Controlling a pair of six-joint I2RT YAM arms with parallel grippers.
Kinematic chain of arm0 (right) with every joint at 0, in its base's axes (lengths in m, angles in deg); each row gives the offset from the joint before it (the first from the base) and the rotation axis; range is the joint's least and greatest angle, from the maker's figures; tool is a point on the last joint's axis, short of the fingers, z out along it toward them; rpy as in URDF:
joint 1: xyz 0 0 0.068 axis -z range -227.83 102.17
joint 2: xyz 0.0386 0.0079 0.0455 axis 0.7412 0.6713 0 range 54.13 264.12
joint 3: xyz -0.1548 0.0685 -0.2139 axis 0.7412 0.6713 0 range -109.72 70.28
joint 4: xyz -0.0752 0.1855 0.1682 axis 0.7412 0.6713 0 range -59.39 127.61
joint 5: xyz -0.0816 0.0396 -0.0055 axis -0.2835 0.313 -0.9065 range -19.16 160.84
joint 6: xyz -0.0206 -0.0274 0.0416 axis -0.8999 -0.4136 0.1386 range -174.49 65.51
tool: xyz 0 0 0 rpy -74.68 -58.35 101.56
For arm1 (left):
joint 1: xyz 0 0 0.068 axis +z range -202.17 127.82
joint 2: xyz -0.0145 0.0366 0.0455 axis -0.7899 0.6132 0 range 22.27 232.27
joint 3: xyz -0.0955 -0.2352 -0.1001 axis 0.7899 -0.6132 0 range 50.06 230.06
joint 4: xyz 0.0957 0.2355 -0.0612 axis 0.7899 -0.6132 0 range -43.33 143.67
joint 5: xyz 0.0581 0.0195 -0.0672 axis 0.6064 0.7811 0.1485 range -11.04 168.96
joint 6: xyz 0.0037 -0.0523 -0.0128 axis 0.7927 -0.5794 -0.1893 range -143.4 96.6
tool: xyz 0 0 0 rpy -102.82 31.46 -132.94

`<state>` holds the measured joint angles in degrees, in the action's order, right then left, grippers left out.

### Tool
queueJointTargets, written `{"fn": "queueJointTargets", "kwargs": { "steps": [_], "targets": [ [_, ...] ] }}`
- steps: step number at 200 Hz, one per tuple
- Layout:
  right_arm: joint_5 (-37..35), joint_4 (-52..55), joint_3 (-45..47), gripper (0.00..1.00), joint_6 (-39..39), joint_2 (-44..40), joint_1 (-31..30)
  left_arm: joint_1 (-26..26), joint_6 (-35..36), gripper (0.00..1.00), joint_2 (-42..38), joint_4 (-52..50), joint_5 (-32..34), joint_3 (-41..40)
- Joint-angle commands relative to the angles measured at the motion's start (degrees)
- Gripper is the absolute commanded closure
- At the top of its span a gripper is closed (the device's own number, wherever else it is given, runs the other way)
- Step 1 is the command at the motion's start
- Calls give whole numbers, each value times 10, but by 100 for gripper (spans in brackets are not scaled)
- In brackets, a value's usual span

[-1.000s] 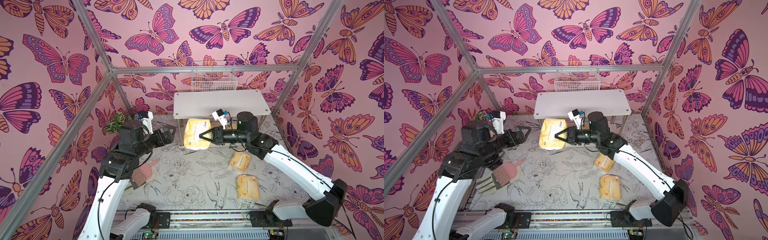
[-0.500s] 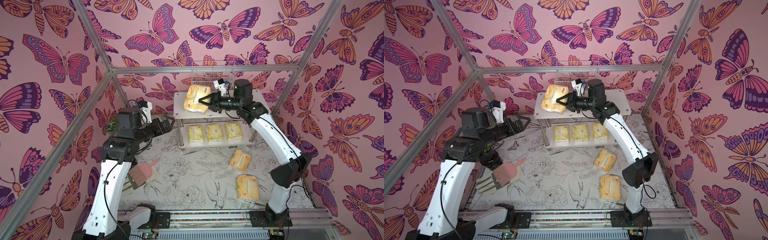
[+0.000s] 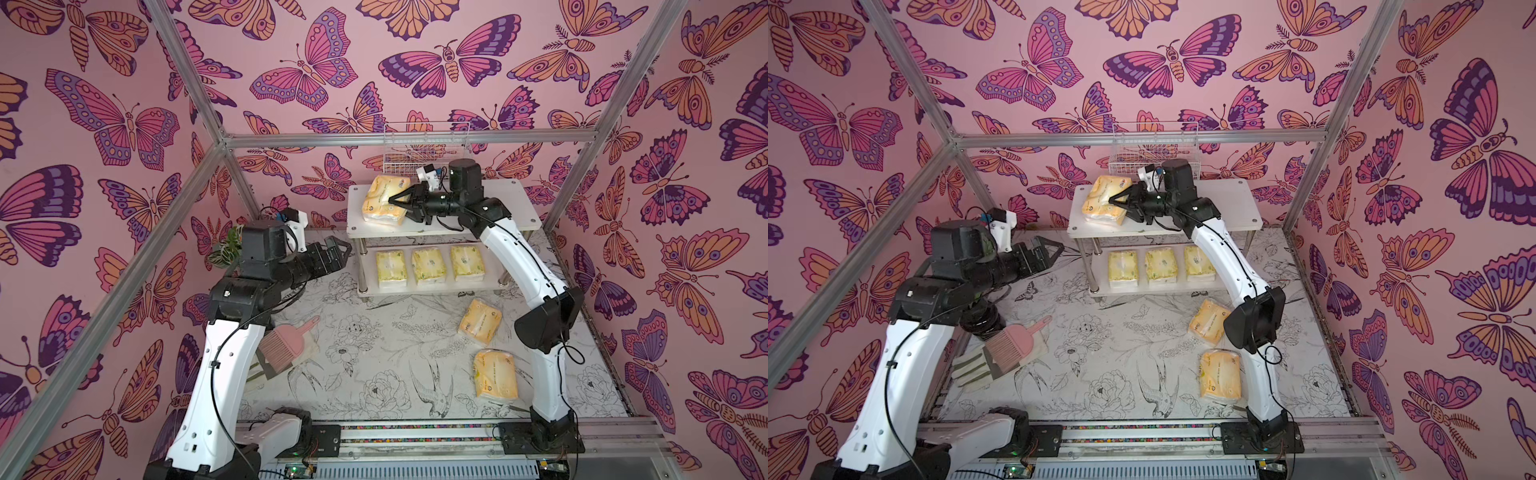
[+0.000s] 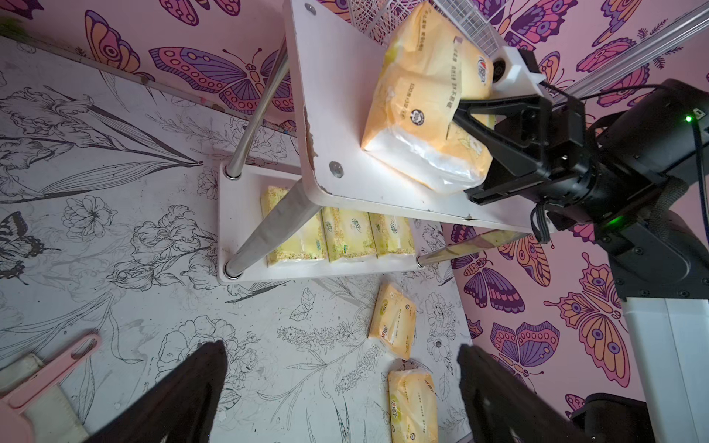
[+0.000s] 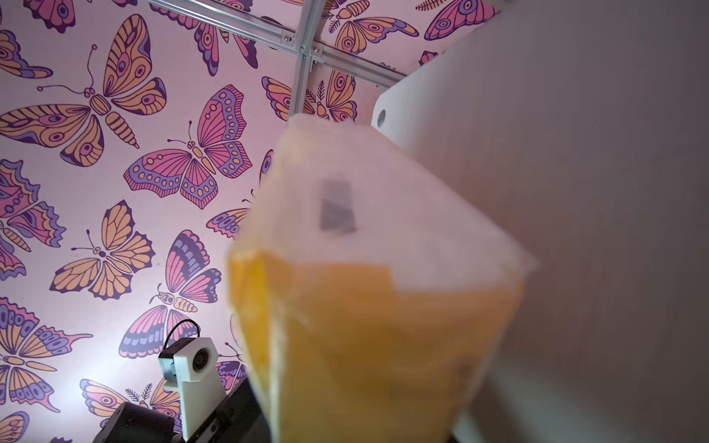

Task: Place the tissue boxes on the shelf by color
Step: Place a box of tissues on the shelf.

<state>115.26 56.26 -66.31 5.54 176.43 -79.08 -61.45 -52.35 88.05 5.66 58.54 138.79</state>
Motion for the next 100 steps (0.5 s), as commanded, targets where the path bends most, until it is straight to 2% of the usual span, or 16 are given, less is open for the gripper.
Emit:
{"fn": "queueJointTargets", "kwargs": {
  "steps": [1, 28, 58, 100],
  "targets": [
    [-1, 20, -25, 48, -2, 3, 2, 5, 1, 0, -6, 9, -9, -8],
    [-29, 59, -25, 31, -32, -15, 6, 6, -1, 0, -5, 12, -9, -7],
    [-72, 129, -27, 25, -77, -39, 13, 4, -5, 0, -1, 16, -11, -5],
    [-202, 278, -81, 22, -167, -44, 17, 5, -8, 0, 6, 22, -14, -2]
  ]
}}
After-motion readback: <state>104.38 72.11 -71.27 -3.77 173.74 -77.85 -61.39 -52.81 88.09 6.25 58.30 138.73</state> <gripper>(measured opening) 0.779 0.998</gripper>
